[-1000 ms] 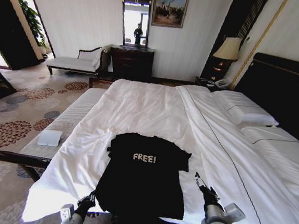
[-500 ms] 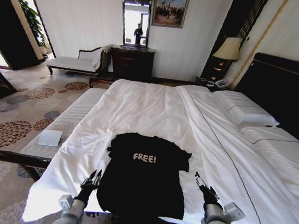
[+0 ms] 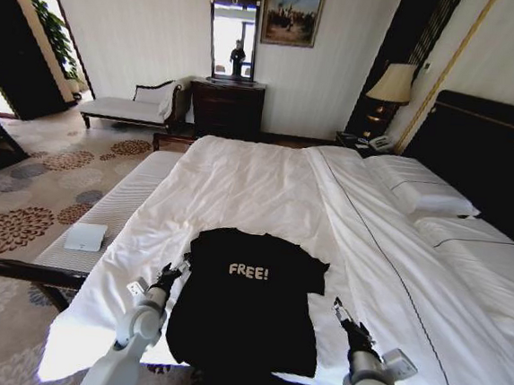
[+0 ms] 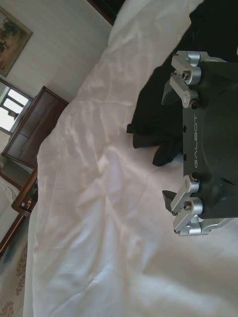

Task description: Fold the clothes on the bed.

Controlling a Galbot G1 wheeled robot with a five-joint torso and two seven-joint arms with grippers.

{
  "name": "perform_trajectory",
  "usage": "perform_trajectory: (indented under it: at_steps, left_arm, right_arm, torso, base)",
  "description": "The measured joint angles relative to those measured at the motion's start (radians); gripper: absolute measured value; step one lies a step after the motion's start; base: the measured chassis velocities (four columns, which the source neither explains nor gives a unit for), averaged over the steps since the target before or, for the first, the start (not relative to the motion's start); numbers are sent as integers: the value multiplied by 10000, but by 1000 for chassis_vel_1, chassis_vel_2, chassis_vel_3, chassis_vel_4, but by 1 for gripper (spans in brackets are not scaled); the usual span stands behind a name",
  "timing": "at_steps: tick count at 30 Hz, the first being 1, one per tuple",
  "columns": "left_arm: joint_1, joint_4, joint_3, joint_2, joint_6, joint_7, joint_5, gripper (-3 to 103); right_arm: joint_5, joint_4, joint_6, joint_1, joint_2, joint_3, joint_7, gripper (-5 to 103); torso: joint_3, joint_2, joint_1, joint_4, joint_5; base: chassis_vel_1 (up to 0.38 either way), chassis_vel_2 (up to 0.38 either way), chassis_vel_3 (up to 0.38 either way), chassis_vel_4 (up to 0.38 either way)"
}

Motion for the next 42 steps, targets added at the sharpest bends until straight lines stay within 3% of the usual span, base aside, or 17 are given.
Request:
perform_trajectory:
  at_steps: [3,4,7,11,18,26,33,35,37,41,42]
  left_arm:
    - [-239,468,86,-85,-135,-33,1370,97]
    - [-239,468,86,-85,-135,-33,1370,97]
    - [-213,580,168,358,-378,369,3207,97]
    - [-96,548,147,756,-430,655,3907,97]
    - [-233,667,272,1178,-118,921,3969,95]
    - [-537,1002,586,1180,-69,959,3944,94]
    - [-767,1371,887,1237,-255,1225,4386,94]
    - [-864,1434,948,1241,-283,1232,4406,86]
    - [-900,1458,962,1242,-285,1232,4405,86]
    - [-1102,1636,1005,1240,-285,1187,4327,65]
    - [-1102,1636,1005,1240,-285,1187,4327,65]
  right_arm:
    - [43,-88,0,96,-6,7,26,100]
    - [43,-88,0,96,-6,7,26,100]
    - [76,-247,-1,341,26,-138,55,100]
    - [119,-422,-24,581,-17,-294,66,100]
    - [174,-562,-31,685,-93,-295,70,100]
    - [144,-586,-30,667,-28,-279,77,100]
    - [71,-588,-27,620,52,-266,79,100]
    - [27,-594,-25,595,86,-263,81,100]
    - [10,-599,-25,591,98,-262,81,100]
    - [-23,-611,-21,571,147,-250,81,100]
    - [-23,-611,-21,571,147,-250,81,100]
  torso:
    - [0,0,0,-5,-1]
    - [0,0,0,-5,-1]
    - [-1,0,-1,1,1]
    - [-1,0,-2,-2,0]
    - [-1,0,-2,-4,-1]
    - [-1,0,-1,-3,-1]
    - [-1,1,-2,-1,-1]
    - [-1,0,-2,-2,-2]
    - [-1,1,-2,-2,-1]
    - [-1,0,-2,-2,0]
    - [-1,0,-2,-2,0]
  base:
    - [0,0,0,0]
    - [0,0,0,0]
    - [0,0,0,0]
    - [0,0,0,0]
    - [0,0,0,0]
    - [0,0,0,0]
    - [0,0,0,0]
    - [0,0,0,0]
    - [0,0,0,0]
    - [0,0,0,0]
    - [0,0,0,0]
